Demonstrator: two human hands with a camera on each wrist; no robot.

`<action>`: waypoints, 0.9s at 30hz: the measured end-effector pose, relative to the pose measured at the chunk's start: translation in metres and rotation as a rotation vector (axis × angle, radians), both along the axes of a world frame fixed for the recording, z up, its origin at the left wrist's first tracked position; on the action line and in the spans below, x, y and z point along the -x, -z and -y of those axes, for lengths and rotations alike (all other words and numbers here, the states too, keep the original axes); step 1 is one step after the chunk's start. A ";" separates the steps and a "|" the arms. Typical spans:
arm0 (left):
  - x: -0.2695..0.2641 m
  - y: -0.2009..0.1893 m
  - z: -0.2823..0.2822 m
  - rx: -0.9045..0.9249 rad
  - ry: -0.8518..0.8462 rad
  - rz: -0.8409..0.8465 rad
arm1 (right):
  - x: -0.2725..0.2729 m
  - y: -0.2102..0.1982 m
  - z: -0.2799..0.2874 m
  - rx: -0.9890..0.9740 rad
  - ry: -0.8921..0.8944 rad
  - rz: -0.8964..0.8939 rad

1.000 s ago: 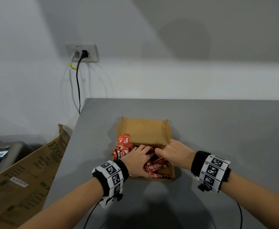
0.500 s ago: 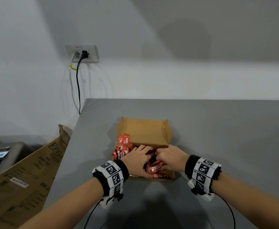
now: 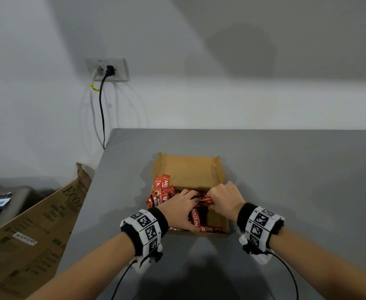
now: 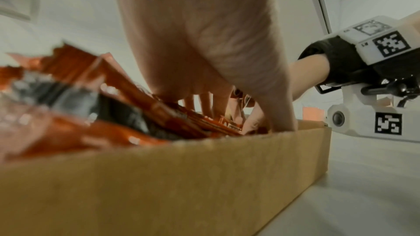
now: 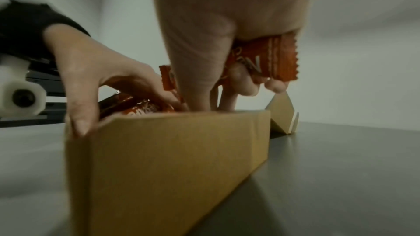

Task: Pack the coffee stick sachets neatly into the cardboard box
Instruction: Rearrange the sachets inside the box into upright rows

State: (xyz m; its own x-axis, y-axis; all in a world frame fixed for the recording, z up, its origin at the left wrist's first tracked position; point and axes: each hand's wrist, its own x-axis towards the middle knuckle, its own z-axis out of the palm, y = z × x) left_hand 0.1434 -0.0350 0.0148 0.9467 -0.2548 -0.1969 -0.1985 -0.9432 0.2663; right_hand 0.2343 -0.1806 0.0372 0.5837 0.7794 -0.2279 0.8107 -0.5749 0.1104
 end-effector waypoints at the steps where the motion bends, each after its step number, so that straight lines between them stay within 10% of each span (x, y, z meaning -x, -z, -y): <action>1: 0.001 -0.001 0.000 0.010 -0.006 -0.005 | -0.001 0.002 0.001 -0.009 0.012 0.000; 8: 0.001 -0.013 -0.001 0.252 -0.225 0.052 | -0.004 0.005 0.001 -0.043 0.045 -0.010; 27: -0.013 0.001 0.003 0.118 -0.289 0.133 | -0.014 -0.002 0.013 -0.080 0.085 -0.062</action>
